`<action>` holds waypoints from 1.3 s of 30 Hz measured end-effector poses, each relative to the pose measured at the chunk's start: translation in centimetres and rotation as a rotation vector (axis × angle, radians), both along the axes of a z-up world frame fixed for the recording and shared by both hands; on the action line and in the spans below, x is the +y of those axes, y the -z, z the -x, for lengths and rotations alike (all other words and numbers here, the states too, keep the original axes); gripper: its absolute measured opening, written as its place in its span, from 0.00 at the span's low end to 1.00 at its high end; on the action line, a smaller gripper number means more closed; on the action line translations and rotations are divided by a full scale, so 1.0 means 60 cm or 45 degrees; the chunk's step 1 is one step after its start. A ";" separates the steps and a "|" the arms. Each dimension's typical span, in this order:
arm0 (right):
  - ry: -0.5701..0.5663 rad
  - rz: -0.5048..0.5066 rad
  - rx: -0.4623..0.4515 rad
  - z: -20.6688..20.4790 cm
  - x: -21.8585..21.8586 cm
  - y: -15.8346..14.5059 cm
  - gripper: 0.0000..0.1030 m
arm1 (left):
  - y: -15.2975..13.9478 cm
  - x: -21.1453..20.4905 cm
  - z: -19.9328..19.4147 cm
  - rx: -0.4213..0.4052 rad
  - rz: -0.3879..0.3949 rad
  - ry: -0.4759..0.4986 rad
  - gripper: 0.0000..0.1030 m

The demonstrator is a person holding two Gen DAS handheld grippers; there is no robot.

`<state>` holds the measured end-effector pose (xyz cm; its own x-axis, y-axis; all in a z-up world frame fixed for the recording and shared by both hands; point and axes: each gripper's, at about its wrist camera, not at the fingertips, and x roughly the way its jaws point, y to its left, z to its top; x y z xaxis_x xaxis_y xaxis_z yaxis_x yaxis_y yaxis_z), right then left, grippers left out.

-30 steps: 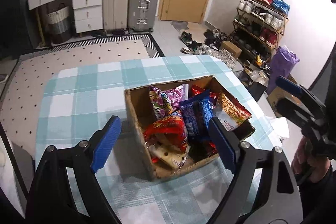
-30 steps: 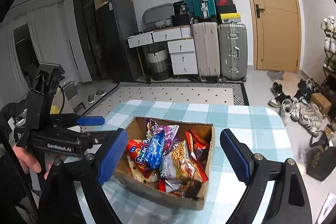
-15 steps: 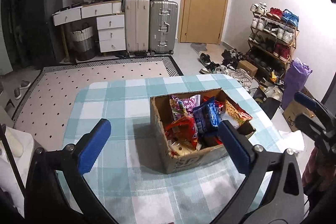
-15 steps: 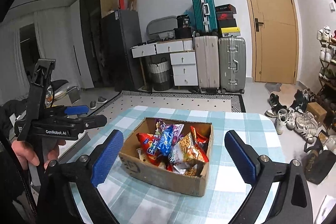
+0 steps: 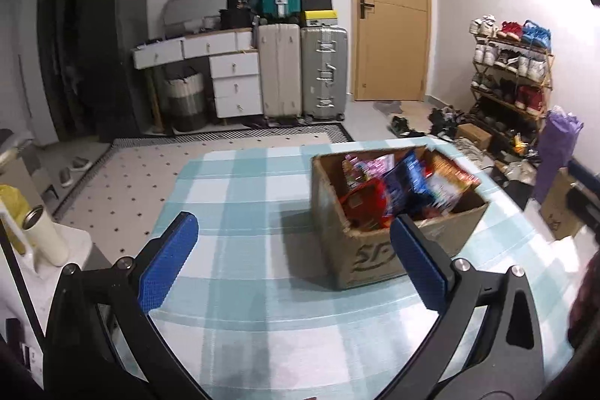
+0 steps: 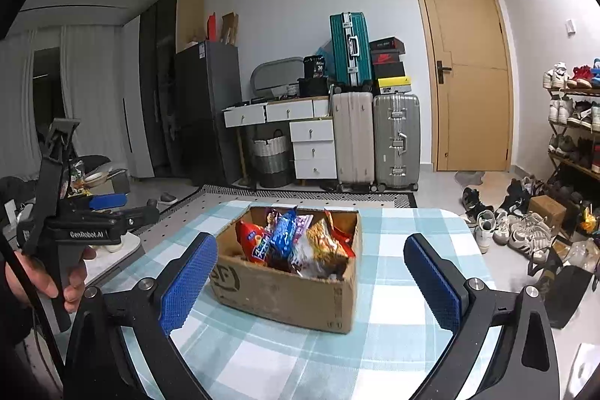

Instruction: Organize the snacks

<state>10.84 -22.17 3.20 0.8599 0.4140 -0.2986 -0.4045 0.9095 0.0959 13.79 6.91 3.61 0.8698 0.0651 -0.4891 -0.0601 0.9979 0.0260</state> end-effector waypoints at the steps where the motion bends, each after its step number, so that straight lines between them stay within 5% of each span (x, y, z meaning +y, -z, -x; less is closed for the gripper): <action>1: 0.006 0.009 -0.021 0.010 -0.002 0.006 0.98 | 0.008 0.003 0.004 -0.010 0.001 -0.005 0.99; 16: 0.163 0.027 -0.026 0.050 -0.046 0.080 0.99 | 0.107 0.041 0.069 -0.127 0.008 -0.113 0.99; 39: 0.145 0.115 -0.021 0.050 -0.045 0.139 0.99 | 0.152 0.043 0.103 -0.231 0.008 -0.049 0.99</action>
<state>7.83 -24.86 -5.17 0.9047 0.2857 -0.3159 -0.2993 0.9541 0.0059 7.63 9.47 -5.49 0.9406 0.0974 -0.3252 -0.1012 0.9948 0.0051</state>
